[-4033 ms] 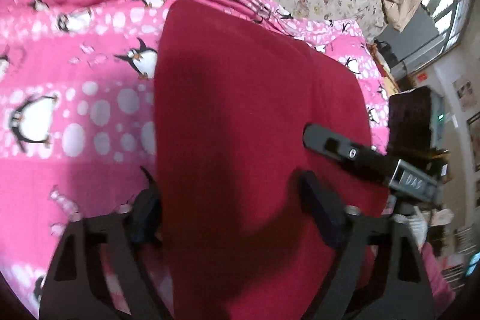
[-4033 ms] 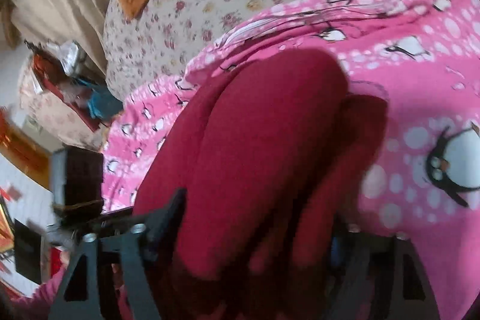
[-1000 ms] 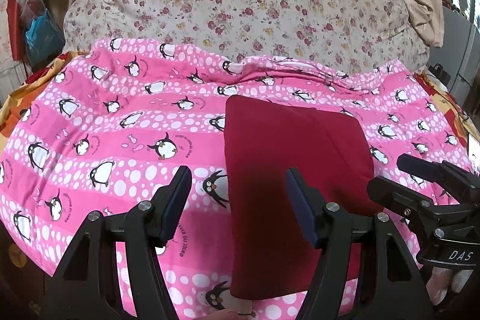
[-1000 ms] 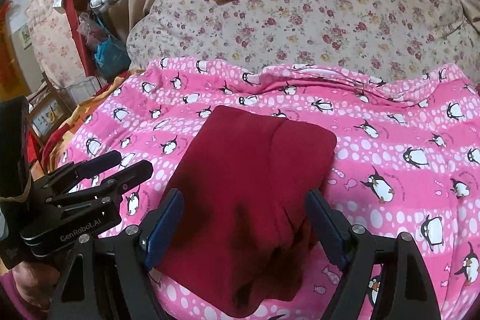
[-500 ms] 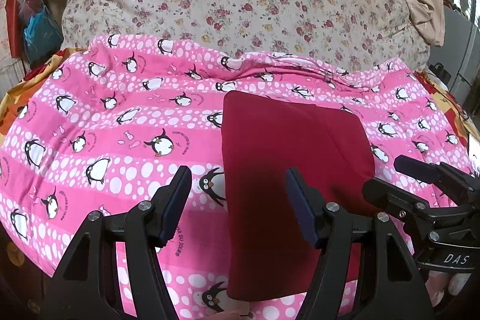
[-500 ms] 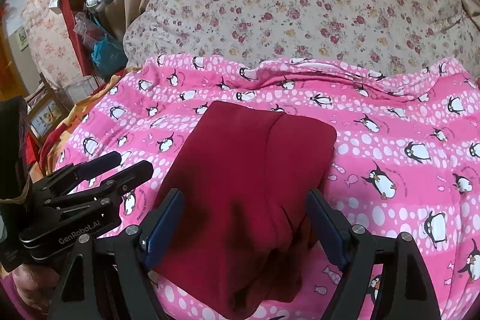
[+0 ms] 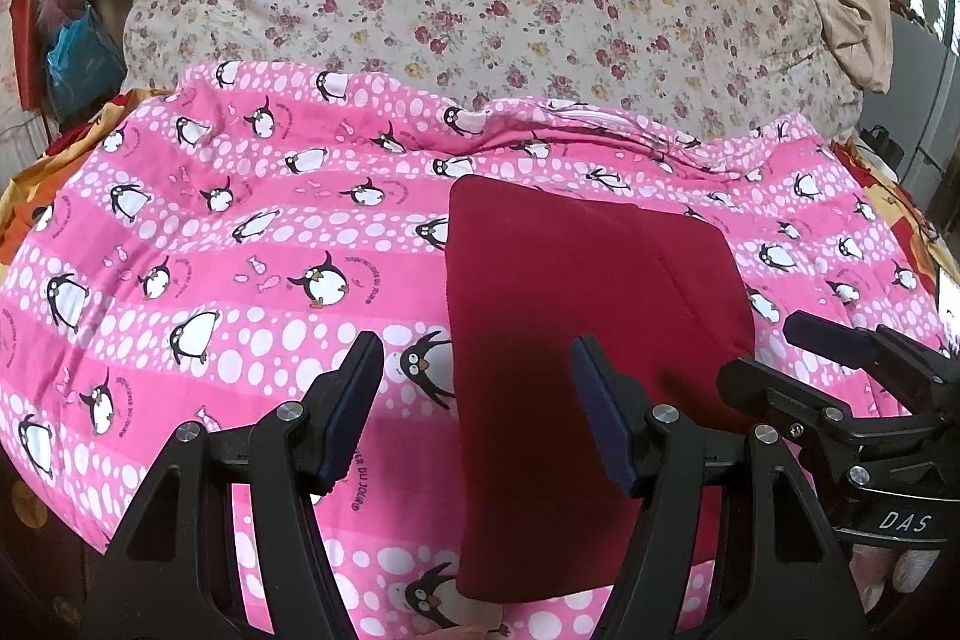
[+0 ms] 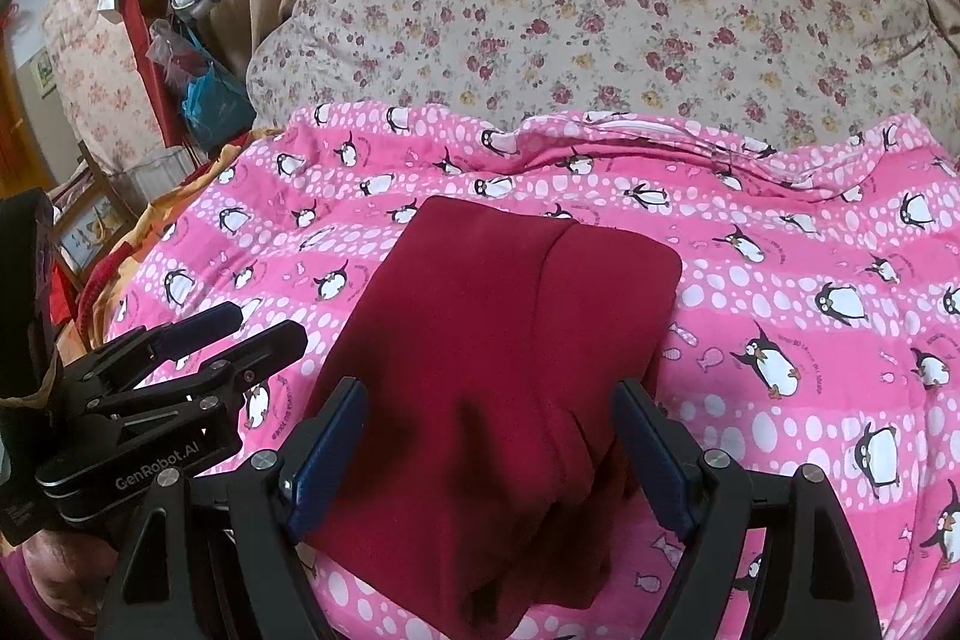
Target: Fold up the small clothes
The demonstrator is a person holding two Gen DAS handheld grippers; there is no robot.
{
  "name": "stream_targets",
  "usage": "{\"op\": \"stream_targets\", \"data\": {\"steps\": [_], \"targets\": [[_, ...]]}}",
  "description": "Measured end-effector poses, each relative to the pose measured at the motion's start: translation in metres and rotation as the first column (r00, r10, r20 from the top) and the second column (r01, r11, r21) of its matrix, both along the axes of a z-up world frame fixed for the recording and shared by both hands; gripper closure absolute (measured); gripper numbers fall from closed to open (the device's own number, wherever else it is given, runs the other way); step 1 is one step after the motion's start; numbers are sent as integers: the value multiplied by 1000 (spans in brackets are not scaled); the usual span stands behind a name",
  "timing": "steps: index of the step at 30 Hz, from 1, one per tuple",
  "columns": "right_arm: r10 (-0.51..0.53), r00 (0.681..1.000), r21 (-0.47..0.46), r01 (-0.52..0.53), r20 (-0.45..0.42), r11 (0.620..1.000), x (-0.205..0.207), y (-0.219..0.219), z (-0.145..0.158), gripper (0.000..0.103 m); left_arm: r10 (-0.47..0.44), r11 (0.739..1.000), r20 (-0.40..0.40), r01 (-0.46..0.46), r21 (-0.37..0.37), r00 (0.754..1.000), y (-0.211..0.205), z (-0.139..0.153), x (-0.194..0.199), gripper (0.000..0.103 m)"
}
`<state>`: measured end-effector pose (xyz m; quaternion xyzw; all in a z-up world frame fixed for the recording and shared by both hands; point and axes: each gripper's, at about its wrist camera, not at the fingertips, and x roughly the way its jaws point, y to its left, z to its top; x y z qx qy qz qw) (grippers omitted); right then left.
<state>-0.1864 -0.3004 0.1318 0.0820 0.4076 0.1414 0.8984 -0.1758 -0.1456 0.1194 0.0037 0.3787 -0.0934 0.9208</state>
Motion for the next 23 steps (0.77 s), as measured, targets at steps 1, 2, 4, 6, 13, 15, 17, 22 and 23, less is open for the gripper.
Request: {"op": "stream_targets", "data": {"steps": [1,2,4,6,13,15,17,22,23], "targets": [[0,1000,0,0,-1,1000,1,0,0,22,0,1000,-1,0,0,1000,0,0,1,38],[0,1000,2,0,-2,1000,1,1,-1,22,0,1000,-1,0,0,1000,0,0,1,38],[0,1000,4,0,-3,1000,2,1,-1,22,0,1000,-3,0,0,1000,0,0,1,38],[-3,1000,3,3,-4,1000,2,2,-1,22,0,1000,-4,0,-1,1000,0,0,2,38],[0,1000,2,0,-11,1000,5,2,-3,22,1,1000,-8,-1,-7,1000,0,-1,4,38],[2,1000,2,-2,-16,1000,7,3,-5,22,0,1000,-7,0,-6,1000,0,-1,5,38],[3,1000,2,-3,-21,1000,8,4,-7,22,-3,1000,-5,3,-5,1000,1,-1,5,38],[5,1000,4,-5,-31,1000,10,4,-10,22,-7,1000,2,7,1,1000,0,-3,7,38],[5,999,4,-5,-32,1000,10,4,-11,22,-7,1000,-4,7,-3,1000,1,-3,9,38]]}}
